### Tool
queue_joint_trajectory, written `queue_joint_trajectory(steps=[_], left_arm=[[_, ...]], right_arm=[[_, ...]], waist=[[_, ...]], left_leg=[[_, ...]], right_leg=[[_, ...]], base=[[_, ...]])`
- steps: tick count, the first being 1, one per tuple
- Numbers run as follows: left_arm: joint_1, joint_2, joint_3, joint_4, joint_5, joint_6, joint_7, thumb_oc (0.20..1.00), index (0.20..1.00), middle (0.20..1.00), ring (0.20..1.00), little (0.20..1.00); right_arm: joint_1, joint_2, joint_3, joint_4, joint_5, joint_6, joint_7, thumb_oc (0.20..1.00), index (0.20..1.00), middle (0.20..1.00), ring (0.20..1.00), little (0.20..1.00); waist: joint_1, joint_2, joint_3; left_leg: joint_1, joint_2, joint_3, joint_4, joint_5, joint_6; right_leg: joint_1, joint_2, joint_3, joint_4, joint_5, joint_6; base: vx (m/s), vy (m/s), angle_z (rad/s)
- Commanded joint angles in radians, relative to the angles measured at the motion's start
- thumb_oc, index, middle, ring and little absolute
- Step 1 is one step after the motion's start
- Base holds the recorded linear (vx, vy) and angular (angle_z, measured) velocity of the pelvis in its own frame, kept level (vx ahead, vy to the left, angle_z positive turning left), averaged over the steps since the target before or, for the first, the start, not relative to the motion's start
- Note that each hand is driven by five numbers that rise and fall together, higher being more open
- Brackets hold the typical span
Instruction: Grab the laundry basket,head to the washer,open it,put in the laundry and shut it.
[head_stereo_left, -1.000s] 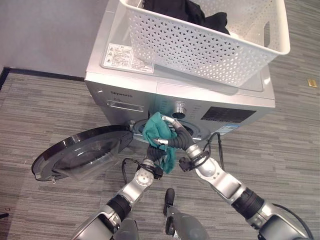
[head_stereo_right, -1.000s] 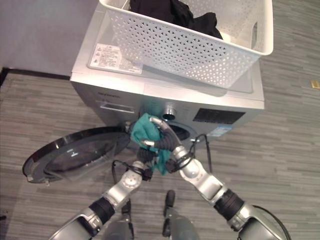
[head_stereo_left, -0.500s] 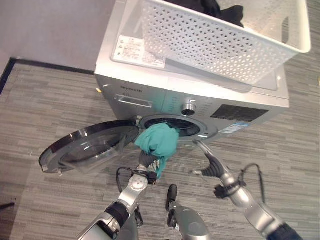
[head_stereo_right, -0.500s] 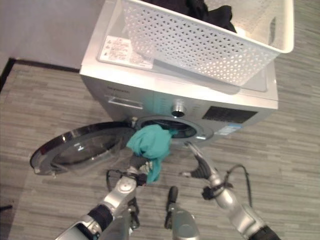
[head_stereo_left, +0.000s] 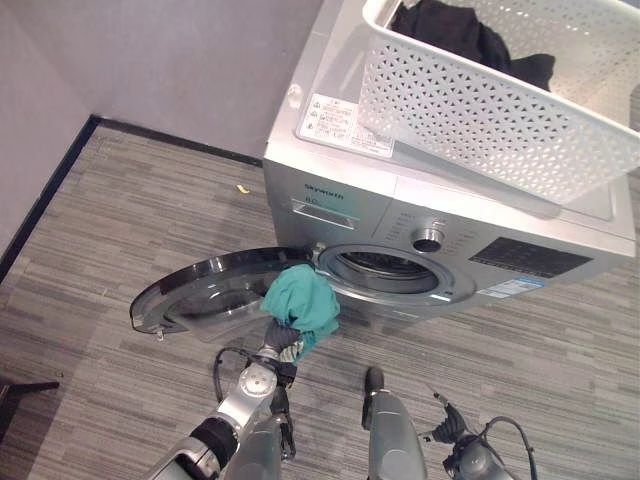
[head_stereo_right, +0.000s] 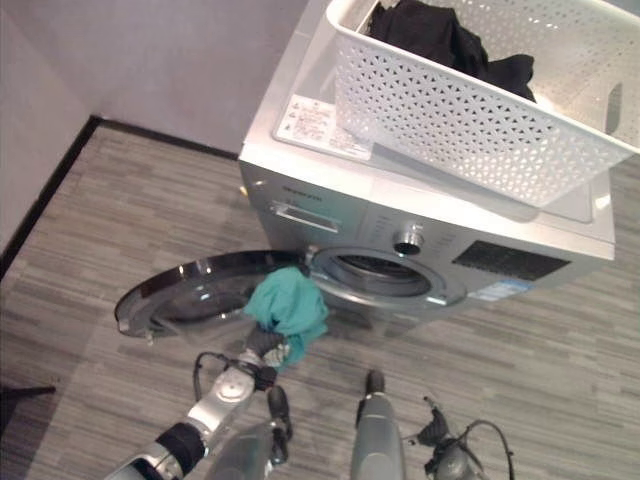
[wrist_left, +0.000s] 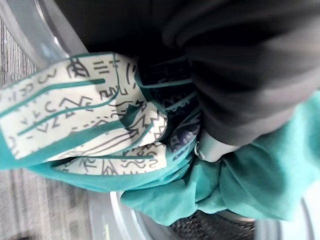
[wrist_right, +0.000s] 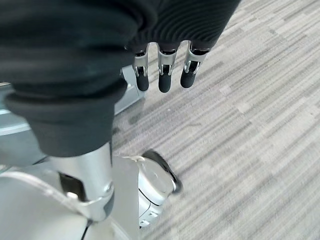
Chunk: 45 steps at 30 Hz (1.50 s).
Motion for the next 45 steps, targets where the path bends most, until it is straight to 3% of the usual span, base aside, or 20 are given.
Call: queue_joint_trajectory(steps=[1,4,7,9,13,18,27,32,33,39,41,45], left_arm=[[-0.036,-0.048,-0.018,-0.092,0.021,-0.048,-0.03,0.2,0.2,0.2,0.2,0.2],[-0.059,-0.068,-0.052,-0.093,-0.007,-0.046,-0.046,0.2,0.2,0.2,0.2,0.2],[-0.121,-0.113,-0.105,-0.085,-0.042,-0.04,-0.085,0.2,0.2,0.2,0.2,0.2],[-0.143,-0.128,-0.111,-0.08,-0.052,-0.035,-0.09,0.2,0.2,0.2,0.2,0.2],[-0.229,-0.153,-0.139,-0.098,-0.049,-0.013,-0.12,0.2,0.2,0.2,0.2,0.2],[-0.294,-0.142,-0.115,-0.074,-0.037,0.006,-0.104,0.2,0.2,0.2,0.2,0.2],[-0.372,-0.15,-0.092,-0.046,-0.071,-0.008,-0.069,0.2,0.2,0.2,0.2,0.2],[-0.445,-0.202,-0.075,-0.032,-0.11,-0.012,-0.048,0.2,0.2,0.2,0.2,0.2],[-0.463,-0.216,-0.067,-0.022,-0.112,-0.012,-0.045,0.2,0.2,0.2,0.2,0.2],[-0.532,-0.266,-0.028,0.007,-0.131,-0.014,-0.008,0.2,0.2,0.2,0.2,0.2],[-0.559,-0.28,-0.03,0.045,-0.155,-0.005,0.003,0.2,0.2,0.2,0.2,0.2],[-0.616,-0.275,0.018,0.113,-0.197,0.004,0.027,0.2,0.2,0.2,0.2,0.2]], right_arm=[[-0.024,0.014,0.04,-0.033,0.033,-0.003,-0.006,1.0,1.0,1.0,1.0,1.0],[-0.071,0.034,0.048,0.061,0.046,0.011,0.0,1.0,1.0,1.0,1.0,1.0],[-0.118,0.059,0.036,0.236,0.103,0.031,0.032,1.0,1.0,1.0,1.0,1.0],[-0.145,0.062,0.04,0.285,0.119,0.041,0.05,1.0,1.0,1.0,1.0,1.0],[-0.153,0.055,0.034,0.429,0.089,0.097,0.111,1.0,1.0,1.0,1.0,1.0],[-0.051,0.045,0.091,0.412,-0.027,0.111,0.16,1.0,1.0,1.0,1.0,1.0],[-0.116,0.009,0.065,0.423,0.036,0.108,0.164,1.0,1.0,1.0,1.0,1.0],[-0.257,-0.025,0.067,0.4,0.088,0.091,0.108,1.0,1.0,1.0,1.0,1.0],[-0.282,-0.034,0.083,0.391,0.077,0.089,0.095,1.0,1.0,1.0,1.0,1.0],[-0.348,-0.051,0.142,0.37,0.028,0.086,0.081,1.0,1.0,1.0,1.0,1.0],[-0.422,-0.028,0.165,0.361,0.084,0.077,0.078,1.0,1.0,1.0,1.0,1.0],[-0.505,-0.021,0.143,0.324,0.203,0.041,0.031,1.0,1.0,1.0,1.0,1.0]], waist=[[-0.018,0.002,0.022],[-0.013,-0.005,0.039],[-0.006,-0.021,0.04],[-0.002,-0.009,0.041],[-0.009,0.027,0.044],[-0.044,0.014,0.043],[-0.064,0.018,0.042],[-0.076,0.021,0.046],[-0.065,0.032,0.047],[-0.072,0.02,0.057],[-0.067,0.014,0.061],[-0.072,0.004,0.057]], left_leg=[[0.002,0.001,-0.068,0.101,-0.134,-0.032],[-0.026,-0.009,-0.095,0.148,-0.153,-0.044],[-0.11,-0.058,-0.156,0.202,-0.16,-0.066],[-0.141,-0.052,-0.172,0.216,-0.163,-0.073],[-0.23,-0.041,-0.22,0.184,-0.113,-0.107],[-0.264,-0.018,-0.213,0.138,-0.084,-0.119],[-0.391,-0.019,-0.163,0.213,-0.105,-0.097],[-0.483,-0.028,-0.141,0.336,-0.153,-0.082],[-0.487,-0.01,-0.144,0.371,-0.2,-0.082],[-0.611,0.004,-0.139,0.633,-0.312,-0.037],[-0.681,-0.002,-0.154,0.759,-0.367,-0.009],[-0.776,0.005,-0.165,0.893,-0.425,0.016]], right_leg=[[0.035,-0.041,-0.037,-0.087,0.156,0.013],[0.039,-0.068,-0.075,-0.129,0.192,0.028],[0.022,-0.091,-0.08,-0.115,0.258,0.049],[0.016,-0.084,-0.099,-0.116,0.261,0.05],[-0.012,-0.061,-0.133,-0.148,0.249,0.041],[-0.054,-0.026,-0.126,-0.174,0.256,0.037],[-0.214,-0.031,-0.077,-0.131,0.268,0.037],[-0.307,-0.046,-0.04,-0.066,0.258,0.032],[-0.319,-0.029,-0.032,-0.04,0.229,0.037],[-0.476,-0.009,0.026,0.179,0.165,0.021],[-0.544,0.01,0.049,0.278,0.135,0.009],[-0.642,0.046,0.081,0.408,0.08,-0.01]], base=[[0.09,-0.129,0.63],[0.09,-0.169,0.66],[0.08,-0.212,0.64],[0.02,-0.203,0.58],[-0.03,-0.195,0.56],[-0.03,-0.038,0.24],[-0.07,0.047,-0.14],[-0.07,0.061,-0.13],[0.0,0.089,-0.13],[-0.06,0.059,-0.29],[-0.08,0.016,-0.22],[-0.06,0.03,-0.08]])
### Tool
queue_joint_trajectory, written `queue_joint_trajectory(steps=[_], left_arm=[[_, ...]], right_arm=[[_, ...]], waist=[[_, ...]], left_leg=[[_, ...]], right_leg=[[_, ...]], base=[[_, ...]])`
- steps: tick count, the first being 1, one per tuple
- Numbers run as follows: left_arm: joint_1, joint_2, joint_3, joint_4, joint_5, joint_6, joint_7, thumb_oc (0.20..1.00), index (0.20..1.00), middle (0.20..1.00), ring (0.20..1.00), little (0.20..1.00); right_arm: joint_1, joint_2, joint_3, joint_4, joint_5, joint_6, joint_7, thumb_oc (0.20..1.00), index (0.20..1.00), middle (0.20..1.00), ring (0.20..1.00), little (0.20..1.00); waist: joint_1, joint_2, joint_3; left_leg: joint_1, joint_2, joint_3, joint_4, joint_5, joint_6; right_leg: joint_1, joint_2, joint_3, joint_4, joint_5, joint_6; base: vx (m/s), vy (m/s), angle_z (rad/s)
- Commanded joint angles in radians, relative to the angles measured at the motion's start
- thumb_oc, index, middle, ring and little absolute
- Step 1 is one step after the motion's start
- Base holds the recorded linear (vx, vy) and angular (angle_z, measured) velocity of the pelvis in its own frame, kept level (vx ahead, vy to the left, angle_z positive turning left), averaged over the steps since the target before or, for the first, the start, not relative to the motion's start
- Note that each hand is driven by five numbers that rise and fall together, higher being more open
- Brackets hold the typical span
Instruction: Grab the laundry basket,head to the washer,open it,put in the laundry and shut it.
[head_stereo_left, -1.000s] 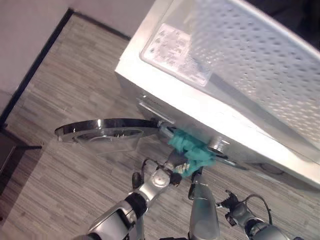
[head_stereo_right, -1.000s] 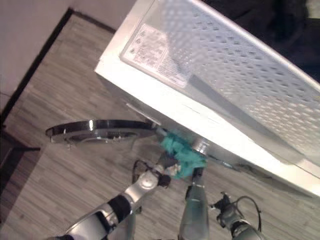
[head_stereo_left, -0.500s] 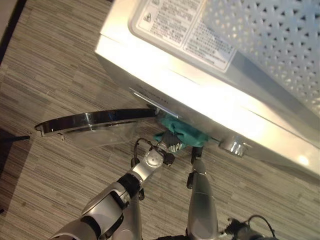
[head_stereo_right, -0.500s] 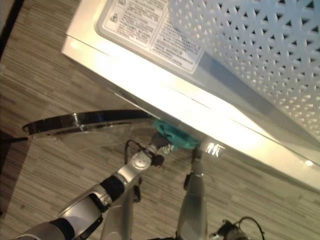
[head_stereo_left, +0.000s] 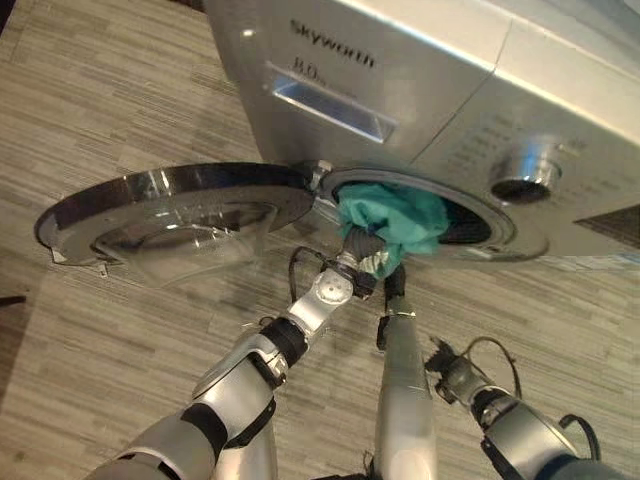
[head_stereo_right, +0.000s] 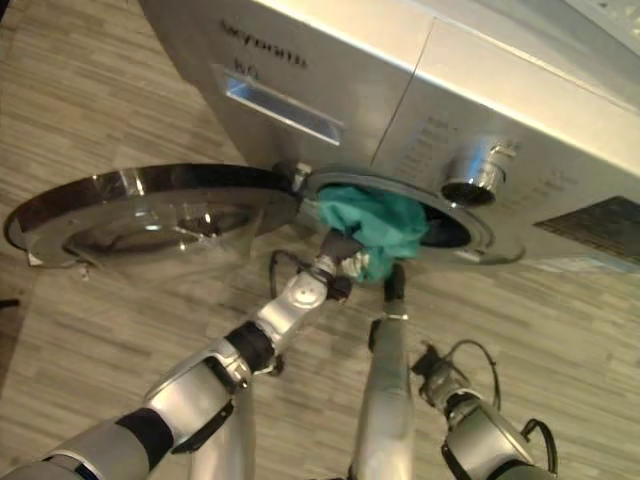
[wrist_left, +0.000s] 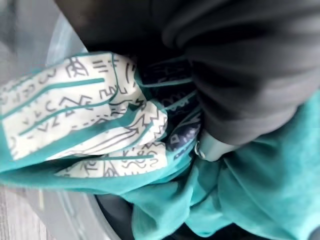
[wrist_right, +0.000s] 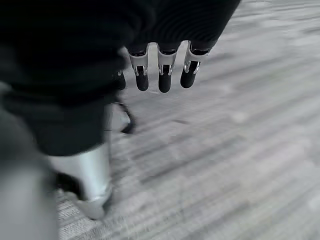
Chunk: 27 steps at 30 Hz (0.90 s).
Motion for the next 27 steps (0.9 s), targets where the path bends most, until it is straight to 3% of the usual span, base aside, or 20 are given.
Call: queue_joint_trajectory(steps=[1,6,9,15,20,27], left_arm=[[-0.058,-0.065,0.067,-0.021,-0.03,-0.036,0.025,0.2,0.2,0.2,0.2,0.2],[-0.108,-0.075,0.084,-0.024,-0.011,-0.061,0.074,0.2,0.2,0.2,0.2,0.2],[-0.142,-0.071,0.095,-0.011,-0.009,-0.059,0.09,0.2,0.2,0.2,0.2,0.2],[-0.194,-0.077,0.093,-0.009,-0.014,-0.057,0.092,0.2,0.2,0.2,0.2,0.2],[-0.276,-0.145,0.109,0.053,-0.047,-0.058,0.081,0.2,0.2,0.2,0.2,0.2],[-0.49,-0.14,0.253,0.102,-0.159,-0.099,0.096,0.2,0.2,0.2,0.2,0.2]], right_arm=[[-0.007,-0.058,-0.038,-0.02,0.134,-0.045,-0.071,1.0,1.0,1.0,1.0,1.0],[-0.167,-0.093,-0.07,-0.076,0.208,-0.086,-0.163,1.0,1.0,1.0,1.0,1.0],[-0.223,-0.078,-0.023,-0.153,0.145,-0.079,-0.204,1.0,1.0,1.0,1.0,1.0],[-0.17,-0.018,0.056,-0.121,0.048,-0.036,-0.155,1.0,1.0,1.0,1.0,1.0],[-0.077,0.032,0.075,0.006,0.045,-0.038,-0.127,1.0,1.0,1.0,1.0,1.0],[0.004,0.018,0.055,0.056,-0.013,-0.021,-0.12,1.0,1.0,1.0,1.0,1.0]], waist=[[0.007,0.0,0.001],[0.0,0.014,0.005],[-0.015,0.006,0.012],[-0.036,-0.005,0.009],[-0.051,-0.011,0.0],[-0.089,0.008,-0.027]], left_leg=[[0.047,-0.011,-0.039,-0.034,-0.088,0.02],[-0.035,0.0,-0.054,0.006,-0.106,0.016],[-0.052,0.011,-0.049,-0.015,-0.102,0.005],[-0.066,0.018,-0.058,-0.028,-0.098,-0.004],[-0.087,0.025,-0.067,-0.01,-0.109,-0.002],[-0.122,0.04,-0.046,0.008,-0.129,0.004]], right_leg=[[-0.024,0.042,-0.08,0.028,-0.082,-0.091],[-0.111,0.057,-0.064,0.09,-0.115,-0.101],[-0.135,0.082,-0.057,0.066,-0.107,-0.106],[-0.151,0.112,-0.057,0.052,-0.108,-0.126],[-0.179,0.137,-0.049,0.058,-0.104,-0.133],[-0.233,0.16,-0.022,0.064,-0.091,-0.12]], base=[[-0.03,0.043,-0.13],[-0.01,-0.003,-0.06],[0.0,-0.027,-0.09],[0.02,-0.07,0.01],[0.04,-0.051,0.07],[0.04,0.03,-0.05]])
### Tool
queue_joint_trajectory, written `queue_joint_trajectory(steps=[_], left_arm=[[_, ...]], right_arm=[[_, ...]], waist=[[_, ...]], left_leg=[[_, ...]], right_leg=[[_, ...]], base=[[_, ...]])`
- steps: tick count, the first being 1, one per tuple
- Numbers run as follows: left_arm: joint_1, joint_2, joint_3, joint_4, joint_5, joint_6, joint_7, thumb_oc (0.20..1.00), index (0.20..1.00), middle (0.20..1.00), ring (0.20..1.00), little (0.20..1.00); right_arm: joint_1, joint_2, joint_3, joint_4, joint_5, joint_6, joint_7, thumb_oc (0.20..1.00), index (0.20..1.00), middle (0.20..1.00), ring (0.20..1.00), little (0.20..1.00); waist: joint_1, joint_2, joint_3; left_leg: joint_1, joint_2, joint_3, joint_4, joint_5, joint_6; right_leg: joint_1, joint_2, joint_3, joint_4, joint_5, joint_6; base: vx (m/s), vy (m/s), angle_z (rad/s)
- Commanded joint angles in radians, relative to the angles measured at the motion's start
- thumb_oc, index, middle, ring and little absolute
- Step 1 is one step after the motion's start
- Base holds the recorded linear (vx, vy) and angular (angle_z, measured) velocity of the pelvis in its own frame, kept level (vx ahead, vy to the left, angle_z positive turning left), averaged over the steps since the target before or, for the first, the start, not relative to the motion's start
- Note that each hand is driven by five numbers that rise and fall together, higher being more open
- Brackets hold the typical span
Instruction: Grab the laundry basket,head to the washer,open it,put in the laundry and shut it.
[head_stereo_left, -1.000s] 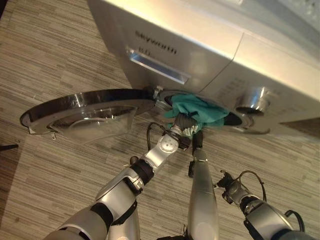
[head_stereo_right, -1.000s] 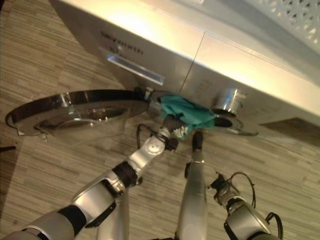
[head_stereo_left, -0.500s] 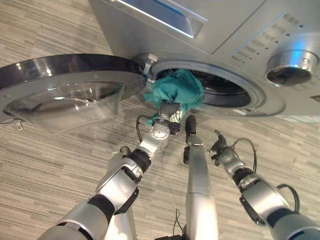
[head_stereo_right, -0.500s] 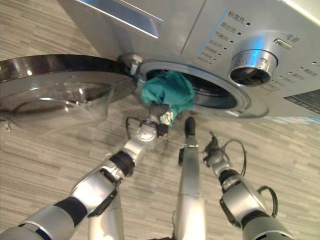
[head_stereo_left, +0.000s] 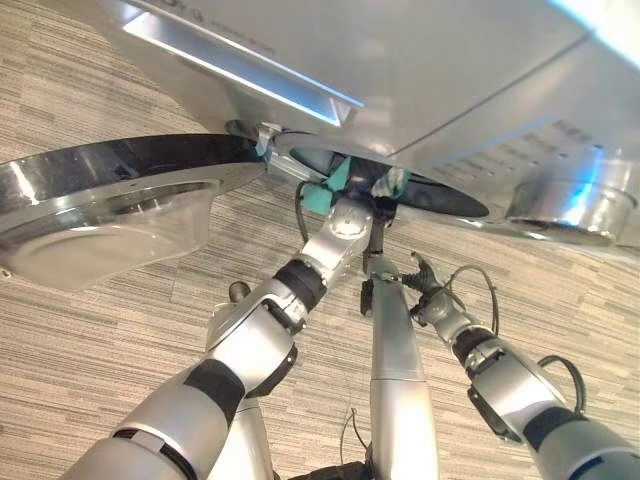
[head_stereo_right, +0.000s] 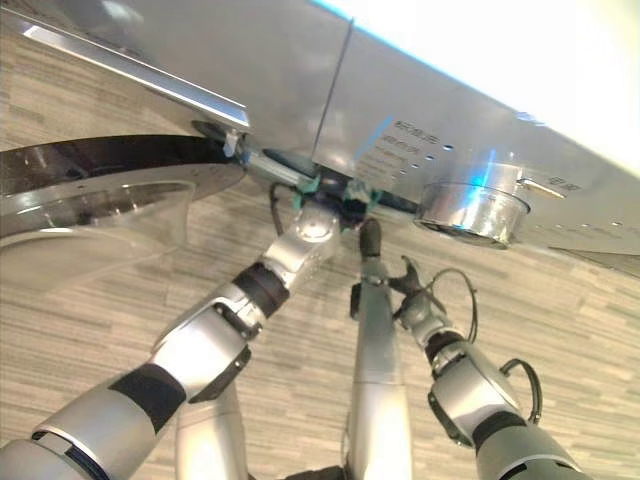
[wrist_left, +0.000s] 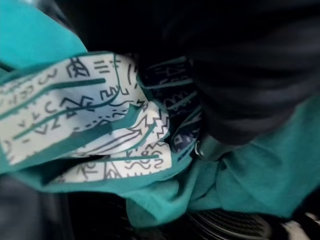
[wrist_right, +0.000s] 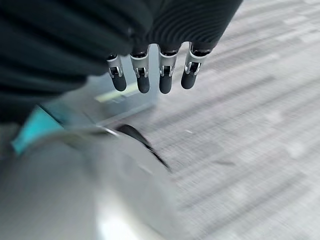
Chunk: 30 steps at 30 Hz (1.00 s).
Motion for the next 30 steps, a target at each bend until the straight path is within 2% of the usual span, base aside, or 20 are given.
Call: queue_joint_trajectory(steps=[1,2,5,8,9,12,13,14,15,19,20,21,22,23,24,25,26,28,29,30], left_arm=[[-0.127,-0.051,0.134,0.013,-0.141,-0.109,-0.006,0.2,0.2,0.2,0.2,0.2],[-0.129,-0.05,0.136,0.015,-0.142,-0.109,-0.007,0.2,0.2,0.2,0.2,0.2],[-0.182,-0.002,0.237,-0.004,-0.29,-0.149,-0.019,0.2,0.2,0.2,0.2,0.2],[-0.198,0.024,0.299,0.019,-0.366,-0.167,-0.022,0.2,0.2,0.2,0.2,0.2],[-0.257,0.076,0.383,0.053,-0.489,-0.176,-0.029,0.2,0.2,0.2,0.2,0.2],[-0.268,0.081,0.388,0.066,-0.498,-0.176,-0.04,0.2,0.2,0.2,0.2,0.2],[-0.393,0.198,0.438,-0.02,-0.715,-0.252,-0.091,0.2,0.2,0.2,0.2,0.2],[-0.39,0.199,0.436,-0.021,-0.724,-0.254,-0.097,0.2,0.2,0.2,0.2,0.2],[-0.394,0.204,0.436,-0.065,-0.759,-0.284,-0.097,0.2,0.2,0.2,0.2,0.2],[-0.343,0.143,0.434,-0.178,-0.874,-0.336,-0.145,0.2,0.2,0.2,0.2,0.2],[-0.303,0.11,0.397,-0.177,-0.809,-0.294,-0.119,1.0,1.0,1.0,1.0,1.0],[-0.268,0.085,0.36,-0.184,-0.75,-0.256,-0.109,1.0,1.0,1.0,1.0,1.0],[-0.262,0.082,0.357,-0.191,-0.744,-0.254,-0.103,1.0,1.0,1.0,1.0,1.0],[-0.212,0.078,0.274,-0.113,-0.599,-0.139,-0.126,1.0,1.0,1.0,1.0,1.0],[-0.21,0.077,0.273,-0.115,-0.595,-0.136,-0.125,1.0,1.0,1.0,1.0,1.0],[-0.201,0.109,0.194,-0.058,-0.45,-0.061,-0.162,1.0,1.0,1.0,1.0,1.0],[-0.199,0.141,0.131,-0.009,-0.344,-0.022,-0.182,1.0,1.0,1.0,1.0,1.0],[-0.257,0.253,-0.049,0.089,-0.004,0.066,-0.231,1.0,1.0,1.0,1.0,1.0],[-0.323,0.345,-0.215,0.131,0.327,0.097,-0.204,1.0,1.0,1.0,1.0,1.0],[-0.324,0.344,-0.215,0.132,0.329,0.098,-0.203,1.0,1.0,1.0,1.0,1.0]], right_arm=[[0.18,-0.008,0.039,0.082,-0.091,0.053,0.013,1.0,1.0,1.0,1.0,1.0],[0.18,-0.008,0.039,0.082,-0.091,0.053,0.013,1.0,1.0,1.0,1.0,1.0],[0.222,-0.009,0.001,0.088,-0.087,0.051,0.029,1.0,1.0,1.0,1.0,1.0],[0.242,-0.012,-0.022,0.082,-0.074,0.044,0.027,1.0,1.0,1.0,1.0,1.0],[0.244,-0.011,-0.04,0.074,-0.057,0.04,0.035,1.0,1.0,1.0,1.0,1.0],[0.24,-0.014,-0.038,0.073,-0.057,0.04,0.036,1.0,1.0,1.0,1.0,1.0],[0.26,-0.036,-0.063,0.053,-0.034,0.034,0.055,1.0,1.0,1.0,1.0,1.0],[0.261,-0.038,-0.063,0.05,-0.034,0.034,0.056,1.0,1.0,1.0,1.0,1.0],[0.275,-0.044,-0.069,0.047,-0.033,0.033,0.058,1.0,1.0,1.0,1.0,1.0],[0.324,-0.047,-0.095,0.052,-0.016,0.037,0.082,1.0,1.0,1.0,1.0,1.0],[0.33,-0.046,-0.108,0.053,0.001,0.039,0.078,1.0,1.0,1.0,1.0,1.0],[0.333,-0.046,-0.112,0.046,0.007,0.037,0.072,1.0,1.0,1.0,1.0,1.0],[0.336,-0.043,-0.114,0.046,0.007,0.037,0.072,1.0,1.0,1.0,1.0,1.0],[0.34,-0.052,-0.119,0.042,0.013,0.031,0.071,1.0,1.0,1.0,1.0,1.0],[0.341,-0.05,-0.12,0.042,0.013,0.031,0.07,1.0,1.0,1.0,1.0,1.0],[0.341,-0.06,-0.123,0.039,0.014,0.026,0.072,1.0,1.0,1.0,1.0,1.0],[0.333,-0.066,-0.126,0.039,0.021,0.023,0.074,1.0,1.0,1.0,1.0,1.0],[0.315,-0.093,-0.139,0.044,0.044,0.009,0.084,1.0,1.0,1.0,1.0,1.0],[0.301,-0.127,-0.141,0.056,0.052,-0.006,0.1,1.0,1.0,1.0,1.0,1.0],[0.299,-0.126,-0.141,0.057,0.052,-0.006,0.1,1.0,1.0,1.0,1.0,1.0]], waist=[[-0.033,0.011,-0.125],[-0.034,0.011,-0.125],[-0.055,0.014,-0.143],[-0.067,0.012,-0.149],[-0.077,0.005,-0.156],[-0.078,0.007,-0.154],[-0.085,0.014,-0.163],[-0.086,0.016,-0.164],[-0.085,0.021,-0.166],[-0.076,0.038,-0.165],[-0.076,0.042,-0.168],[-0.077,0.044,-0.171],[-0.076,0.042,-0.173],[-0.075,0.048,-0.176],[-0.075,0.045,-0.176],[-0.075,0.051,-0.178],[-0.072,0.053,-0.177],[-0.063,0.064,-0.174],[-0.056,0.07,-0.17],[-0.056,0.069,-0.168]], left_leg=[[-0.03,-0.016,0.035,0.071,-0.141,0.063],[-0.031,-0.015,0.035,0.071,-0.141,0.063],[-0.039,-0.001,0.057,0.089,-0.159,0.07],[-0.032,0.009,0.074,0.091,-0.17,0.075],[-0.024,0.013,0.086,0.087,-0.178,0.079],[-0.023,0.014,0.088,0.087,-0.179,0.08],[-0.041,0.015,0.088,0.086,-0.182,0.078],[-0.043,0.015,0.086,0.085,-0.181,0.078],[-0.047,0.012,0.083,0.081,-0.177,0.077],[-0.054,-0.004,0.074,0.061,-0.16,0.069],[-0.052,-0.012,0.073,0.05,-0.155,0.067],[-0.048,-0.014,0.073,0.039,-0.148,0.065],[-0.047,-0.015,0.073,0.037,-0.147,0.065],[-0.042,-0.016,0.076,0.026,-0.137,0.064],[-0.04,-0.017,0.076,0.024,-0.136,0.064],[-0.038,-0.017,0.077,0.019,-0.128,0.064],[-0.033,-0.017,0.078,0.014,-0.122,0.065],[-0.026,-0.019,0.077,0.002,-0.105,0.065],[-0.016,-0.02,0.074,-0.012,-0.093,0.068],[-0.014,-0.02,0.074,-0.013,-0.094,0.068]], right_leg=[[-0.087,0.068,0.006,-0.029,-0.018,-0.065],[-0.088,0.069,0.007,-0.029,-0.018,-0.064],[-0.111,0.086,0.014,-0.019,-0.013,-0.051],[-0.118,0.098,0.021,-0.018,-0.008,-0.045],[-0.122,0.109,0.025,-0.025,0.001,-0.037],[-0.123,0.11,0.027,-0.025,0.002,-0.037],[-0.136,0.109,0.02,-0.055,0.021,-0.022],[-0.136,0.109,0.018,-0.056,0.021,-0.021],[-0.136,0.105,0.015,-0.068,0.028,-0.02],[-0.133,0.089,0.011,-0.088,0.039,-0.018],[-0.129,0.084,0.009,-0.096,0.042,-0.021],[-0.126,0.082,0.009,-0.104,0.045,-0.023],[-0.125,0.081,0.008,-0.106,0.046,-0.024],[-0.116,0.075,0.007,-0.119,0.051,-0.029],[-0.115,0.075,0.007,-0.12,0.051,-0.029],[-0.11,0.072,0.007,-0.129,0.057,-0.032],[-0.102,0.068,0.007,-0.136,0.062,-0.033],[-0.088,0.06,0.009,-0.151,0.074,-0.036],[-0.075,0.051,0.009,-0.165,0.084,-0.035],[-0.073,0.051,0.009,-0.165,0.083,-0.035]], base=[[0.05,0.061,-0.11],[0.04,0.071,-0.18],[0.05,0.063,-0.25],[0.06,0.091,-0.21],[0.05,0.073,-0.22],[0.03,0.007,-0.25],[0.05,-0.051,-0.19],[0.06,-0.083,-0.13],[0.0,-0.058,-0.1],[-0.02,-0.077,0.07],[-0.02,-0.028,0.22],[-0.02,-0.009,0.22],[-0.01,0.018,0.21],[-0.01,0.008,0.1],[-0.03,0.017,0.06],[-0.02,0.013,0.11],[-0.03,0.016,0.11],[-0.04,0.026,0.13],[-0.03,0.029,0.15],[-0.03,0.022,0.14]])
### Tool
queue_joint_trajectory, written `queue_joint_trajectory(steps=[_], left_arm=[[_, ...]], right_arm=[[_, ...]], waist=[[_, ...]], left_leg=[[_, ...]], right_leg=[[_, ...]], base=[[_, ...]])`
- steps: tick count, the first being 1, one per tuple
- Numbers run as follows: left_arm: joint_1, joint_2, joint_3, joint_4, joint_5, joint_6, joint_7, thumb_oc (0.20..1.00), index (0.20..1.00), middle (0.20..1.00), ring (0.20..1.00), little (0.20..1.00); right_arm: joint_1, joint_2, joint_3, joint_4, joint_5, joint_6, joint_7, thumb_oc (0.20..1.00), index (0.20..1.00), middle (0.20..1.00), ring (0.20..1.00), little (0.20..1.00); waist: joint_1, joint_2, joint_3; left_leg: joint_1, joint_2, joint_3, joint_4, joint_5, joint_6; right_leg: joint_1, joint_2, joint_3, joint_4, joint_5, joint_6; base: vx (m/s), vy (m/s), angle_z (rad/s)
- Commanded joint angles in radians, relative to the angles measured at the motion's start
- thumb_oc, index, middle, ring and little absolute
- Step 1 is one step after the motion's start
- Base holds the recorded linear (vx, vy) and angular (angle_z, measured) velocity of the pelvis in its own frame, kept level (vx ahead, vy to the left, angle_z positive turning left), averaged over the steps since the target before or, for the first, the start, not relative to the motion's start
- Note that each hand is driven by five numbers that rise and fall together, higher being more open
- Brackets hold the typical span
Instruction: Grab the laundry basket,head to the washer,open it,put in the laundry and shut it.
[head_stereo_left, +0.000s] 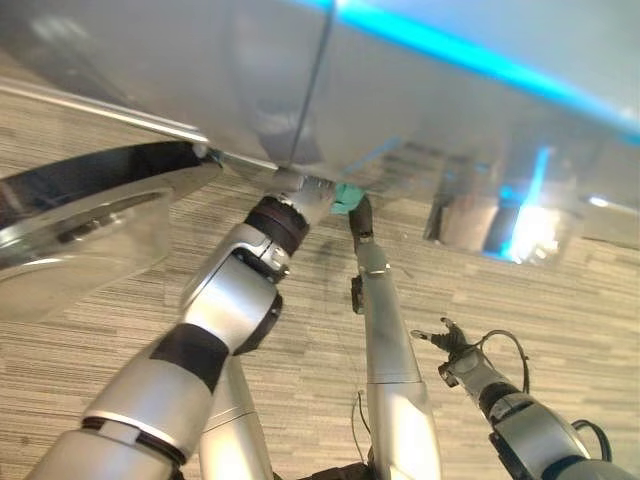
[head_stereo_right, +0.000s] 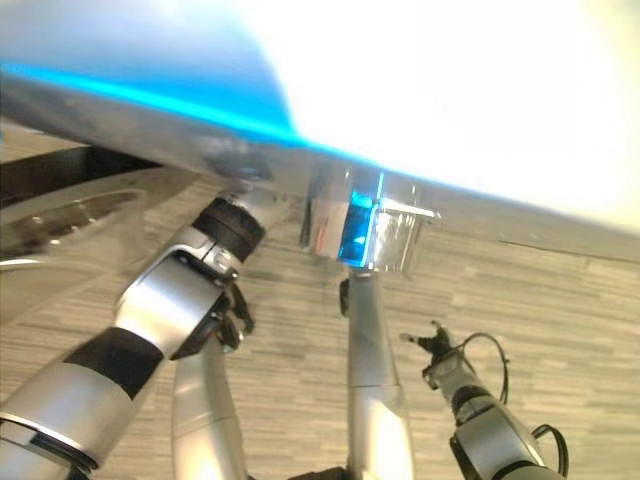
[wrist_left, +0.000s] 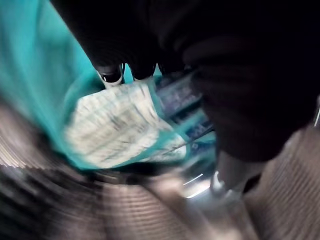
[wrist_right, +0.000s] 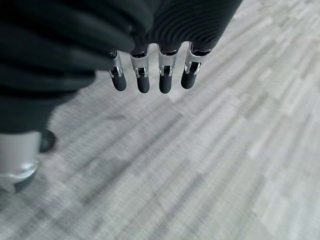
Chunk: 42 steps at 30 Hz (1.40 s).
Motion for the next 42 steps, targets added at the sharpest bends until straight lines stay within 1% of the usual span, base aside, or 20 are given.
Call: queue_joint_trajectory(steps=[1,2,4,6,8,10,11,14,16,20,22,23,24,27,28,29,33,37,41,42], left_arm=[[-0.241,0.1,-0.234,0.017,0.868,0.07,0.041,1.0,1.0,1.0,1.0,1.0],[-0.242,0.099,-0.235,0.018,0.87,0.07,0.042,1.0,1.0,1.0,1.0,1.0],[-0.267,0.054,-0.37,-0.001,1.115,0.093,0.011,1.0,1.0,1.0,1.0,1.0],[-0.222,0.015,-0.404,-0.032,1.211,0.103,-0.014,1.0,1.0,1.0,1.0,1.0],[-0.142,-0.058,-0.365,-0.07,1.232,0.115,-0.024,1.0,1.0,1.0,1.0,1.0],[-0.112,-0.08,-0.339,-0.078,1.224,0.118,-0.018,1.0,1.0,1.0,1.0,1.0],[-0.033,-0.134,-0.333,-0.127,1.239,0.123,-0.015,1.0,1.0,1.0,1.0,1.0],[0.07,-0.141,-0.309,-0.175,1.196,0.119,-0.028,1.0,1.0,1.0,1.0,1.0],[0.154,-0.138,-0.27,-0.251,1.135,0.117,-0.028,1.0,1.0,1.0,1.0,1.0],[0.379,-0.065,-0.156,-0.464,0.96,0.09,0.003,1.0,1.0,1.0,1.0,1.0],[0.415,-0.046,-0.148,-0.505,0.948,0.087,0.003,1.0,1.0,1.0,1.0,1.0],[0.461,-0.018,-0.141,-0.551,0.935,0.082,-0.006,1.0,1.0,1.0,1.0,1.0],[0.502,0.017,-0.133,-0.599,0.917,0.073,-0.02,1.0,1.0,1.0,1.0,1.0],[0.593,0.104,-0.111,-0.718,0.871,0.055,-0.06,1.0,1.0,1.0,1.0,1.0],[0.608,0.096,-0.105,-0.737,0.86,0.062,-0.059,1.0,1.0,1.0,1.0,1.0],[0.628,0.169,-0.078,-0.779,0.852,0.075,-0.082,1.0,1.0,1.0,1.0,1.0],[0.683,0.189,-0.071,-0.784,0.848,0.065,-0.074,1.0,1.0,1.0,1.0,1.0],[0.656,0.114,-0.096,-0.738,0.877,0.094,-0.047,1.0,1.0,1.0,1.0,1.0],[0.618,0.044,-0.099,-0.704,0.855,0.092,-0.008,1.0,1.0,1.0,1.0,1.0],[0.617,0.043,-0.099,-0.703,0.855,0.092,-0.007,1.0,1.0,1.0,1.0,1.0]], right_arm=[[0.061,-0.033,0.034,0.071,0.043,-0.026,0.032,1.0,1.0,1.0,1.0,1.0],[0.06,-0.032,0.033,0.072,0.043,-0.027,0.032,1.0,1.0,1.0,1.0,1.0],[0.014,-0.033,0.046,0.089,0.051,-0.032,0.037,1.0,1.0,1.0,1.0,1.0],[0.004,-0.023,0.052,0.104,0.056,-0.031,0.035,1.0,1.0,1.0,1.0,1.0],[0.026,-0.022,0.052,0.121,0.056,-0.02,0.037,1.0,1.0,1.0,1.0,1.0],[0.033,-0.026,0.048,0.124,0.057,-0.016,0.036,1.0,1.0,1.0,1.0,1.0],[-0.026,-0.033,0.082,0.1,0.074,-0.021,0.041,1.0,1.0,1.0,1.0,1.0],[0.0,-0.025,0.058,0.094,0.083,-0.031,0.021,1.0,1.0,1.0,1.0,1.0],[0.021,-0.022,0.045,0.079,0.081,-0.027,0.008,1.0,1.0,1.0,1.0,1.0],[0.049,-0.018,0.009,0.04,0.082,-0.018,-0.012,1.0,1.0,1.0,1.0,1.0],[0.053,-0.022,0.002,0.034,0.081,-0.016,-0.014,1.0,1.0,1.0,1.0,1.0],[0.058,-0.027,-0.007,0.027,0.08,-0.016,-0.017,1.0,1.0,1.0,1.0,1.0],[0.061,-0.035,-0.022,0.026,0.082,-0.016,-0.019,1.0,1.0,1.0,1.0,1.0],[0.041,-0.056,-0.061,0.023,0.093,-0.012,-0.03,1.0,1.0,1.0,1.0,1.0],[0.029,-0.058,-0.069,0.021,0.099,-0.013,-0.035,1.0,1.0,1.0,1.0,1.0],[-0.066,-0.07,-0.071,-0.079,0.135,0.009,-0.036,1.0,1.0,1.0,1.0,1.0],[-0.107,-0.09,-0.076,-0.075,0.166,-0.009,-0.052,1.0,1.0,1.0,1.0,1.0],[-0.215,-0.091,-0.065,0.014,0.202,-0.001,-0.055,1.0,1.0,1.0,1.0,1.0],[-0.329,-0.082,-0.146,0.018,0.376,-0.03,-0.098,1.0,1.0,1.0,1.0,1.0],[-0.33,-0.082,-0.146,0.018,0.377,-0.03,-0.098,1.0,1.0,1.0,1.0,1.0]], waist=[[-0.044,-0.032,-0.087],[-0.043,-0.034,-0.085],[-0.038,-0.03,-0.079],[-0.03,-0.031,-0.071],[-0.022,-0.035,-0.071],[-0.018,-0.035,-0.071],[0.001,-0.033,-0.073],[0.012,-0.031,-0.067],[0.02,-0.032,-0.06],[0.053,-0.03,-0.036],[0.06,-0.03,-0.031],[0.063,-0.031,-0.027],[0.06,-0.038,-0.021],[0.089,-0.027,-0.016],[0.098,-0.022,-0.015],[0.104,-0.025,-0.014],[0.12,-0.021,-0.008],[0.14,-0.004,-0.002],[0.157,0.019,0.008],[0.157,0.019,0.008]], left_leg=[[0.065,-0.051,0.054,0.016,-0.117,0.129],[0.067,-0.051,0.054,0.016,-0.117,0.129],[0.093,-0.055,0.047,-0.012,-0.112,0.129],[0.118,-0.059,0.043,-0.034,-0.108,0.128],[0.146,-0.067,0.034,-0.062,-0.098,0.124],[0.153,-0.069,0.031,-0.07,-0.095,0.124],[0.162,-0.079,0.025,-0.083,-0.088,0.12],[0.17,-0.087,0.023,-0.093,-0.084,0.122],[0.183,-0.097,0.016,-0.112,-0.076,0.121],[0.246,-0.119,0.002,-0.194,-0.033,0.105],[0.263,-0.122,-0.002,-0.218,-0.022,0.102],[0.28,-0.132,-0.005,-0.245,-0.005,0.098],[0.284,-0.151,0.002,-0.272,0.041,0.094],[0.297,-0.167,-0.01,-0.313,0.068,0.084],[0.296,-0.171,-0.013,-0.323,0.073,0.081],[0.282,-0.172,-0.016,-0.324,0.081,0.072],[0.268,-0.174,-0.008,-0.351,0.098,0.063],[0.25,-0.186,-0.007,-0.383,0.118,0.067],[0.228,-0.198,-0.009,-0.424,0.143,0.067],[0.228,-0.198,-0.009,-0.424,0.144,0.067]], right_leg=[[0.005,0.004,-0.011,-0.088,0.016,-0.015],[0.007,0.005,-0.011,-0.087,0.016,-0.015],[0.027,0.002,-0.009,-0.102,0.014,-0.014],[0.047,-0.001,-0.011,-0.114,0.01,-0.015],[0.074,-0.005,-0.015,-0.131,0.006,-0.019],[0.081,-0.006,-0.016,-0.134,0.005,-0.02],[0.091,-0.007,-0.019,-0.139,0.002,-0.023],[0.101,-0.007,-0.02,-0.145,0.002,-0.025],[0.12,-0.014,-0.025,-0.162,0.005,-0.026],[0.205,-0.037,-0.043,-0.239,0.02,-0.022],[0.229,-0.045,-0.051,-0.261,0.023,-0.021],[0.256,-0.055,-0.059,-0.282,0.03,-0.02],[0.272,-0.081,-0.071,-0.316,0.063,-0.026],[0.304,-0.104,-0.091,-0.347,0.068,-0.022],[0.305,-0.109,-0.096,-0.354,0.068,-0.021],[0.294,-0.111,-0.098,-0.361,0.075,-0.021],[0.28,-0.117,-0.107,-0.376,0.085,-0.019],[0.264,-0.129,-0.108,-0.39,0.094,-0.012],[0.243,-0.142,-0.116,-0.414,0.11,-0.002],[0.243,-0.143,-0.116,-0.415,0.11,-0.002]], base=[[-0.01,0.008,0.11],[-0.01,0.004,0.1],[0.01,-0.019,0.11],[0.01,-0.015,0.12],[0.0,-0.02,0.19],[-0.01,-0.027,0.13],[-0.01,-0.032,0.06],[-0.02,-0.005,0.06],[-0.03,-0.02,0.09],[-0.05,-0.055,0.16],[-0.04,-0.056,0.32],[-0.12,-0.088,0.48],[-0.12,-0.091,0.54],[-0.04,-0.073,0.42],[-0.02,-0.058,0.42],[-0.01,-0.038,0.28],[-0.01,0.017,0.08],[-0.01,0.006,0.06],[-0.01,0.02,0.1],[-0.01,0.013,0.12]])
